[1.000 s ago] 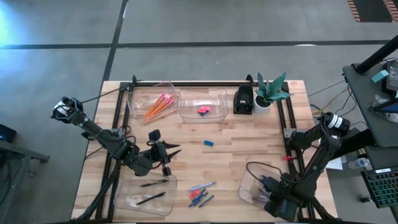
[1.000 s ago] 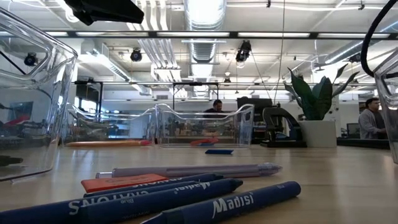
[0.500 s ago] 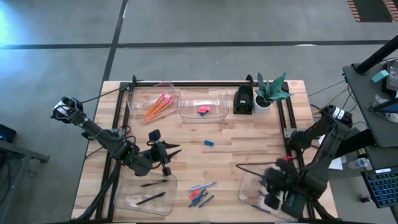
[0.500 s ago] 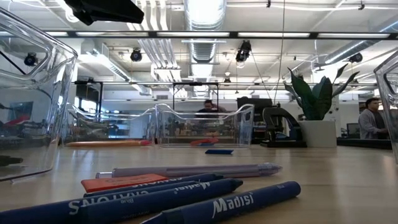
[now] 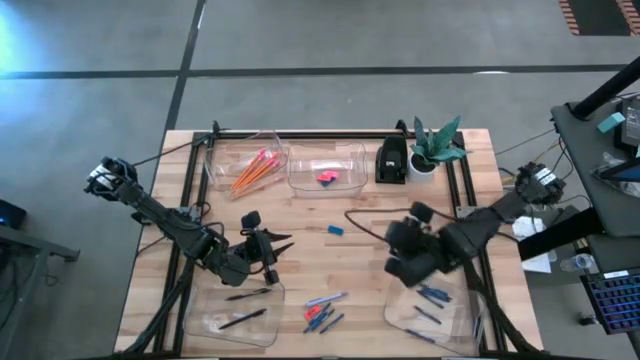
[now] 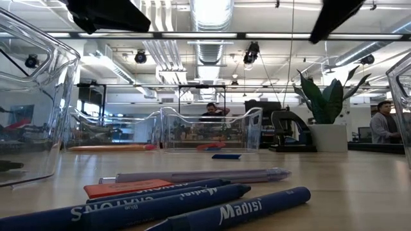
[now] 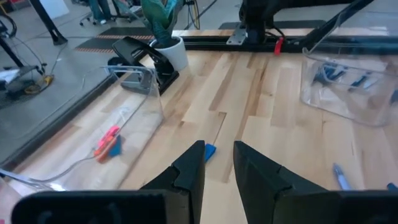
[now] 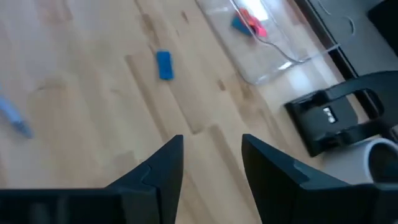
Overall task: Sort crayons/erasers/pens/pencils in bins
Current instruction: Put the blue eraser into the top right transparent bin
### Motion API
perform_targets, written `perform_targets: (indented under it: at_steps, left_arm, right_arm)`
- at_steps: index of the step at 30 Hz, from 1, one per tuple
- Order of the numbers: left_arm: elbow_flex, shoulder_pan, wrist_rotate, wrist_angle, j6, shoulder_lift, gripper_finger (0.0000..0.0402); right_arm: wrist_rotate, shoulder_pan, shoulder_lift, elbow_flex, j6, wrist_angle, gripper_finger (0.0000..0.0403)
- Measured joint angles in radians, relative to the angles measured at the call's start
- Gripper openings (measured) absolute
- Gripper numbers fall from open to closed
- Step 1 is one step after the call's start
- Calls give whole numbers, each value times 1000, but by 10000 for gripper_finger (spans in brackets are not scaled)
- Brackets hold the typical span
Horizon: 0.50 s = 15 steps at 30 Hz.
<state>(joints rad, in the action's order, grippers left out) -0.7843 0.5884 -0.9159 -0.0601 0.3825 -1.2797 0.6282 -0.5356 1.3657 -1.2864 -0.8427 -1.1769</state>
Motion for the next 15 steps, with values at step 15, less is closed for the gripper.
perform_targets:
  at_steps: [15]
  left_arm:
    - [-1, 1, 0, 29, 5, 0, 70]
  right_arm:
    - [-304, 297, 56, 294, 528, 862, 203]
